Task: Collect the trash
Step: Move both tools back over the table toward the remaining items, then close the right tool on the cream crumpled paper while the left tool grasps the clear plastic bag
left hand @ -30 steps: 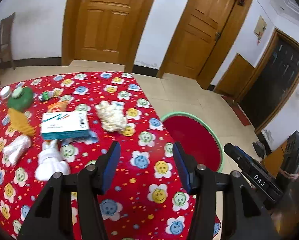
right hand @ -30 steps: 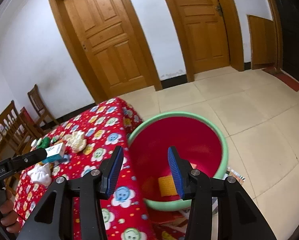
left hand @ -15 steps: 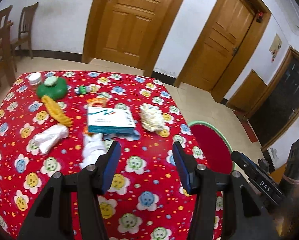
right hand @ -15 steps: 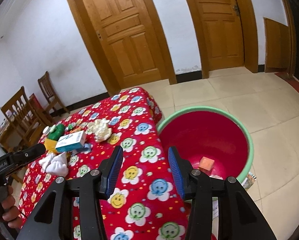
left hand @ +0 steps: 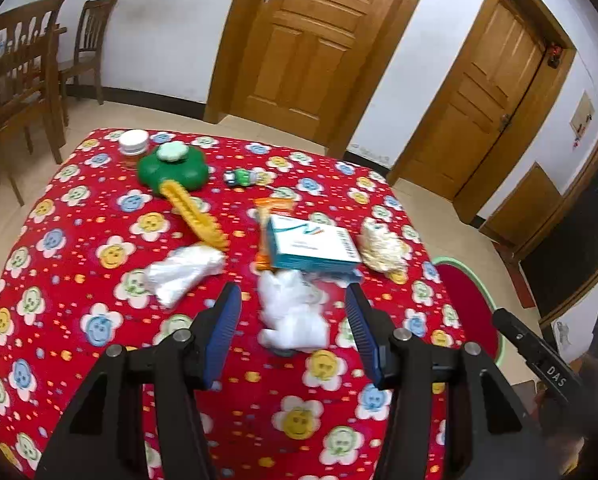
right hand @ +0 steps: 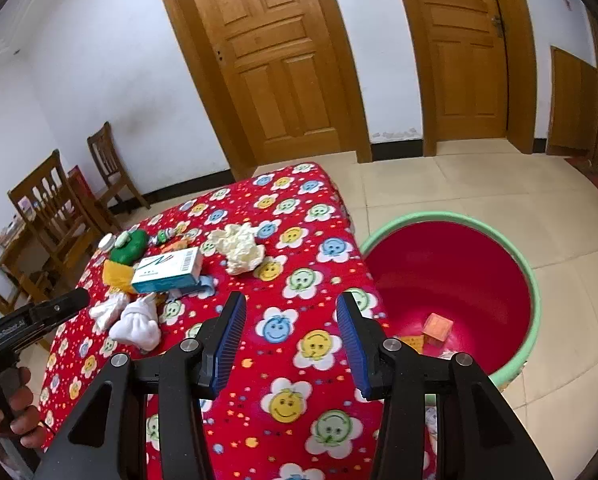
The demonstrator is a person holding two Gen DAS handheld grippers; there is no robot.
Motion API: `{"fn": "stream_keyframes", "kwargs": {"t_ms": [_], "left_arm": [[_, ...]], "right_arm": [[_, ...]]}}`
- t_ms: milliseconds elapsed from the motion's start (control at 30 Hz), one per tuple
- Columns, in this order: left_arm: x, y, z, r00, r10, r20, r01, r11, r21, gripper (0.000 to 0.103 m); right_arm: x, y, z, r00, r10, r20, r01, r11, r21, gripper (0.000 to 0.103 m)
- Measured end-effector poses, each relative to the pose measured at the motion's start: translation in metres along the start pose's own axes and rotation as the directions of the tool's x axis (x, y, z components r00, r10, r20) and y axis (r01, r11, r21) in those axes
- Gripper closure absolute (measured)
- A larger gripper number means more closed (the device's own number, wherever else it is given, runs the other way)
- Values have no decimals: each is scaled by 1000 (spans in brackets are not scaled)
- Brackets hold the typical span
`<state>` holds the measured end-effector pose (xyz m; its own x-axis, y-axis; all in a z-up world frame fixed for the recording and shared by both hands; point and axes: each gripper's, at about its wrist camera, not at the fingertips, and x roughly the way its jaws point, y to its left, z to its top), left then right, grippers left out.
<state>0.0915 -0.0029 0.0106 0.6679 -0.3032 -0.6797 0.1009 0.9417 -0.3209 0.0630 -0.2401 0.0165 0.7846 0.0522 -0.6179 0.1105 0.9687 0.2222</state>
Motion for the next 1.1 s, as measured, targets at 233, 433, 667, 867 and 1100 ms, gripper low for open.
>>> {"fn": "stream_keyframes", "kwargs": {"t_ms": [233, 433, 667, 867, 1100], "left_arm": [[7, 36, 2, 998, 69, -6, -69, 998, -14, 49], [25, 63, 3, 994, 101, -39, -103, 994, -42, 49], [49, 72, 5, 991, 110, -77, -114, 993, -41, 49], [66, 74, 8, 989, 108, -101, -112, 993, -32, 48], [81, 75, 9, 990, 87, -108, -91, 995, -34, 48]], "right_arm": [[15, 17, -2, 1000, 0, -27, 0, 1000, -14, 55], [26, 29, -6, 999, -2, -49, 0, 1000, -30, 55], [35, 34, -7, 998, -4, -69, 1, 999, -39, 55], [46, 35, -5, 996, -7, -87, 3, 999, -42, 55], [66, 42, 8, 994, 11, -105, -19, 997, -74, 55]]}}
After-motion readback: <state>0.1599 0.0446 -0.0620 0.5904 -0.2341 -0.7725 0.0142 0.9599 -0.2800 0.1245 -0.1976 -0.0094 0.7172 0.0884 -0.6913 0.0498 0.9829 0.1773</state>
